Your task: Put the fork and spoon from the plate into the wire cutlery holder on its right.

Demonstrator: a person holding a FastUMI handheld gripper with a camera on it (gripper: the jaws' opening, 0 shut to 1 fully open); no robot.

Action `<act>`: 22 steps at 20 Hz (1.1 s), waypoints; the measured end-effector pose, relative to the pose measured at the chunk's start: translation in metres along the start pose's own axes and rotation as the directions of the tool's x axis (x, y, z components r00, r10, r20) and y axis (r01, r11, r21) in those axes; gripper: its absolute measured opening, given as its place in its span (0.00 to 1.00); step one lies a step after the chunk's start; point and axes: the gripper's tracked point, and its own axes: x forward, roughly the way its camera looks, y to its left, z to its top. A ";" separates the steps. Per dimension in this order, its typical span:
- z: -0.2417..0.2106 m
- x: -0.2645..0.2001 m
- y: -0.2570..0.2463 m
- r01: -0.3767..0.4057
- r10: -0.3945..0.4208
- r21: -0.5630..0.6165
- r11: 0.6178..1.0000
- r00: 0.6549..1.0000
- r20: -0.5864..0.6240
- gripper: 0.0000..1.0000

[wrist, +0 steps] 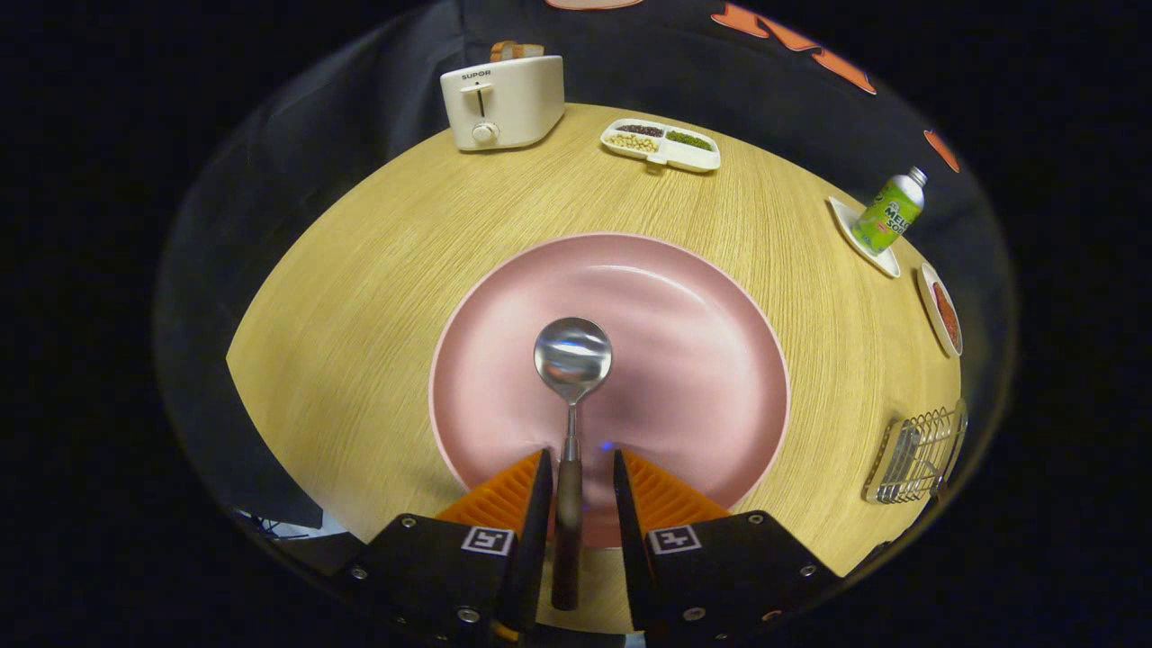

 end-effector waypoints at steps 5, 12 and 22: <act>0.001 -0.001 0.002 -0.010 0.010 0.022 1.000 1.000 -0.009 0.11; 0.006 -0.011 -0.006 -0.017 0.016 0.050 0.999 1.000 0.025 0.05; 0.030 -0.061 -0.093 0.096 -0.124 0.208 0.974 0.984 0.129 0.05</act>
